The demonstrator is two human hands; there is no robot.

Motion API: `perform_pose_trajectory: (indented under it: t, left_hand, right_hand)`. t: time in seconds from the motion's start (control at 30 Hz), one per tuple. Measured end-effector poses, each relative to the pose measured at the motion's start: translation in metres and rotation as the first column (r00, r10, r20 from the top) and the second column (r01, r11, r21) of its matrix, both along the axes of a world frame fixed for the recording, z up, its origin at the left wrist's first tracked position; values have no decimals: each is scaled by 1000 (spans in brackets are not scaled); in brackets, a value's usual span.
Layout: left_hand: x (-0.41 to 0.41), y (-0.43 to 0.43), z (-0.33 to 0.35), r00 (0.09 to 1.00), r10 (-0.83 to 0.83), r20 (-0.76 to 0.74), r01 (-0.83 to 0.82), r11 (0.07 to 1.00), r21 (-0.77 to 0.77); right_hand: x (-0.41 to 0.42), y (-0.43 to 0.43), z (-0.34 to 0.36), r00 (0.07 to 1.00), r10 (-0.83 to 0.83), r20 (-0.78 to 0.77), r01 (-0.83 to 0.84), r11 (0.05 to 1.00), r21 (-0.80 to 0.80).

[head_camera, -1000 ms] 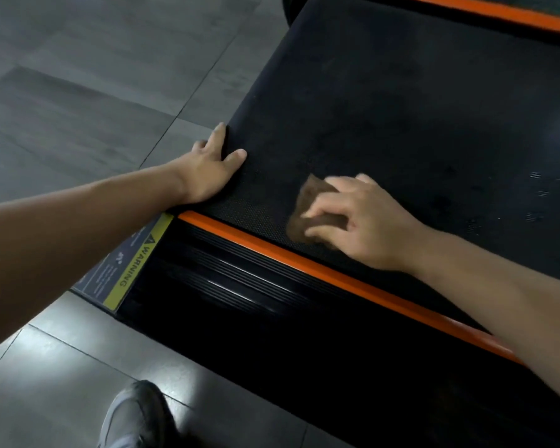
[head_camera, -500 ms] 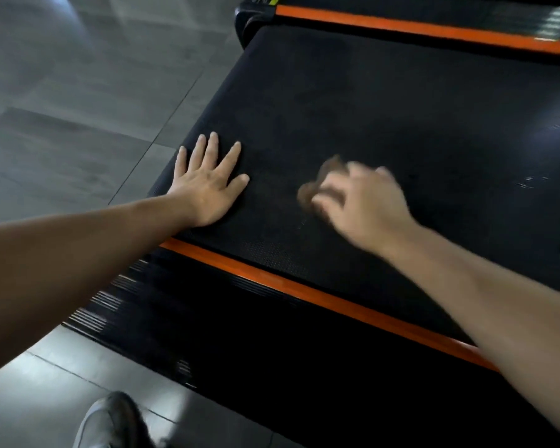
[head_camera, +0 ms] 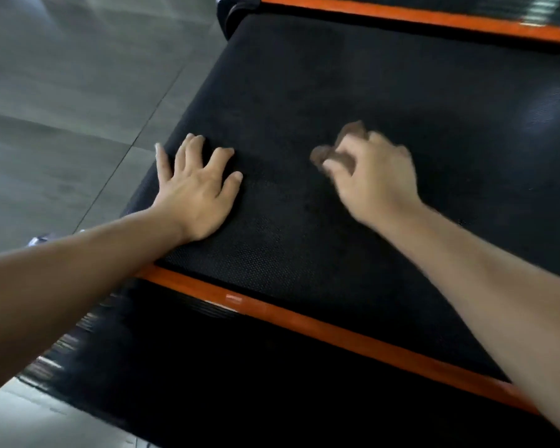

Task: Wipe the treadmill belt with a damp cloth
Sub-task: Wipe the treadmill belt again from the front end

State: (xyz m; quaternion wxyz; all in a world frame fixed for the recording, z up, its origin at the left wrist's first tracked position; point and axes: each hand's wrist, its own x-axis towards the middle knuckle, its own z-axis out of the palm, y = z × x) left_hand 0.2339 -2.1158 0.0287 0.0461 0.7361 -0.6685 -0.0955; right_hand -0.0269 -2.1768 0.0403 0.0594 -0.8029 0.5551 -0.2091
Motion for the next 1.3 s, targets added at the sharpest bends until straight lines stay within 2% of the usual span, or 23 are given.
perform_pose_trajectory:
  t: [0.1, 0.17, 0.2, 0.27, 0.33, 0.4, 0.5, 0.57, 0.63, 0.73, 0.8, 0.9, 0.97, 1.03, 1.1, 1.13, 1.17, 1.3]
  left_hand:
    - [-6, -28, 0, 995, -86, -50, 83, 995, -60]
    - [-9, -44, -1, 993, -106, -53, 104, 994, -39]
    - [-10, -49, -2, 994, -101, -38, 100, 994, -34]
    - [-11, -52, -6, 995, -97, -14, 96, 995, -35]
    - [-11, -49, -9, 996, -85, -22, 84, 995, -44]
    - [-11, -49, -9, 996, -87, -20, 86, 995, -48]
    - [-10, -50, -9, 995, -99, -31, 98, 994, -44]
    - [-9, -49, -8, 994, -100, -47, 98, 994, -46]
    - [-10, -50, -6, 993, -101, -62, 98, 994, -48]
    - [-11, -49, -4, 994, -87, -66, 84, 996, -39]
    - [-13, -52, -3, 995, -79, -63, 76, 996, -50]
    - [-17, -74, 2, 990, -101, -98, 90, 989, -115]
    - [-20, -99, 6, 984, -101, -144, 81, 987, -135]
    - [-24, -117, 5, 988, -51, -147, 40, 996, -81]
    - [-27, -121, -3, 996, -20, -86, 17, 999, -32]
    - [-27, -120, -6, 998, -26, -59, 24, 999, -29]
    - [-28, -118, -8, 998, -40, -42, 39, 999, -30]
    - [-29, -117, -8, 998, -62, 7, 62, 998, -30]
  right_hand:
    - [10, 63, -2, 970, 232, 73, -234, 972, 20]
    - [6, 65, 0, 947, 321, 23, -322, 946, 42]
    - [5, 46, -1, 953, 301, -37, -301, 954, 8]
    - [4, -7, 0, 990, 99, -96, -108, 991, -85]
    - [2, -45, 4, 996, -79, -49, 77, 996, -40]
    - [15, -35, 1, 995, -100, -21, 99, 995, -20]
    - [34, 33, -1, 980, 196, 26, -197, 980, 14]
    - [27, 29, 3, 961, 277, -27, -276, 961, 26]
    - [19, -24, 2, 984, 131, -119, -140, 988, -66]
    - [8, -87, 7, 986, -142, -92, 137, 989, -63]
    - [18, -74, 3, 989, -129, -70, 126, 991, -50]
    - [27, -15, 0, 993, 116, 3, -116, 993, 10]
    - [20, -24, 4, 985, 162, -67, -162, 987, 1]
    - [14, -78, 6, 992, -5, -128, -5, 997, -78]
    - [5, -125, 13, 977, -193, -90, 189, 981, -48]
    - [5, -133, 13, 973, -224, -50, 224, 975, -14]
    - [8, -129, 10, 979, -204, -23, 204, 979, 13]
    - [19, -66, 1, 991, 121, 50, -125, 989, 75]
